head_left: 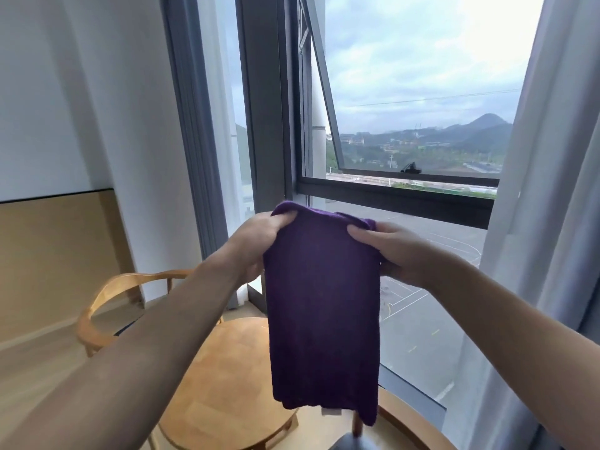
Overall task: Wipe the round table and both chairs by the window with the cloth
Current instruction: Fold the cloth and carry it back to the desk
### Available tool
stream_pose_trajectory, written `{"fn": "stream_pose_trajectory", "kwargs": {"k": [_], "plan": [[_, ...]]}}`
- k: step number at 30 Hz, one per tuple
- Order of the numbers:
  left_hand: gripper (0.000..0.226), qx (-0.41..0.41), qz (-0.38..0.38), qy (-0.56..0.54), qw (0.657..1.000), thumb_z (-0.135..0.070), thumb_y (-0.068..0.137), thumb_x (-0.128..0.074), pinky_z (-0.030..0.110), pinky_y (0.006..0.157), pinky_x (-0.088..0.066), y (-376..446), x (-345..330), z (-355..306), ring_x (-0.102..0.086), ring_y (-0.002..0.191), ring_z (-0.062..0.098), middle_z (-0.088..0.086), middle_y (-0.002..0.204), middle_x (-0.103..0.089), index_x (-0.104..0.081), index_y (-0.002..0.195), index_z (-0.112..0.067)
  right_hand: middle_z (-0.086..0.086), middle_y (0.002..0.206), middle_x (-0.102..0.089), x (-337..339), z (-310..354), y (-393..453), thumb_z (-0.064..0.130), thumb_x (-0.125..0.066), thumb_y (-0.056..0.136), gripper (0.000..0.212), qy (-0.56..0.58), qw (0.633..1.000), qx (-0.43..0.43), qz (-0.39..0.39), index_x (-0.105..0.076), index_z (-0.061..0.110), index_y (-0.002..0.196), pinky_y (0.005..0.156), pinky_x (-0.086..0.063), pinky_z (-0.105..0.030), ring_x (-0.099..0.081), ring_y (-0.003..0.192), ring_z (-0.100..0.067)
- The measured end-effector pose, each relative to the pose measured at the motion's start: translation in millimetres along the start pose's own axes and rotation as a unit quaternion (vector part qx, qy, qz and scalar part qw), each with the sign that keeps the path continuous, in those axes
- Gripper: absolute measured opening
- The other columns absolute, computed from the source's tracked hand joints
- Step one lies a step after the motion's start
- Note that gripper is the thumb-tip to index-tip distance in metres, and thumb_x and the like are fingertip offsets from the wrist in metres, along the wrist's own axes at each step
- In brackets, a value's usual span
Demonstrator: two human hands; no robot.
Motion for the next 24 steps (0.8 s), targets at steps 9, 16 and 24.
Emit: {"fn": "stream_pose_trajectory", "kwargs": {"k": [9,16,24], "plan": [[0.03,-0.007,-0.058,0.03,0.998,-0.037,0.103,-0.05,0.048,0.096,-0.055,-2.3,3.7,-35.6,-0.073,0.101,0.023,0.004,0.105,-0.077,-0.072,0.108,-0.017,0.002,0.095,-0.076,-13.8,35.2,12.2,0.025,-0.066,0.094,0.015,0.002,0.995,0.064,-0.074,-0.074,0.021,0.106,0.06,-0.055,-0.023,-0.071,0.079,-0.009],[0.046,-0.046,-0.067,0.035,0.996,-0.046,0.098,-0.058,0.044,0.093,-0.057,-4.2,1.8,-66.6,-0.073,0.101,0.027,0.01,0.106,-0.076,-0.071,0.11,-0.004,-0.009,0.106,-0.075,-10.8,59.6,18.4,0.019,-0.067,0.093,0.016,0.053,0.994,0.063,-0.066,-0.073,0.012,0.107,0.087,-0.058,-0.037,-0.072,0.093,-0.02],[0.031,0.007,-0.038,-0.102,0.994,-0.036,0.094,-0.067,0.038,0.07,-0.062,10.9,17.5,-106.8,-0.076,0.088,0.023,0.008,0.099,-0.077,-0.079,0.093,-0.008,-0.003,0.09,-0.064,-10.4,105.7,33.0,0.048,-0.062,0.092,0.036,0.177,0.984,-0.025,0.017,-0.063,0.012,0.091,0.087,-0.046,-0.026,-0.06,0.081,-0.017]]}}
Point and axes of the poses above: each hand's wrist, its own y-axis towards the middle knuckle, its own x-axis out of the back of the hand, z = x × y, the point moved 1 cm from there along y, towards the middle knuckle
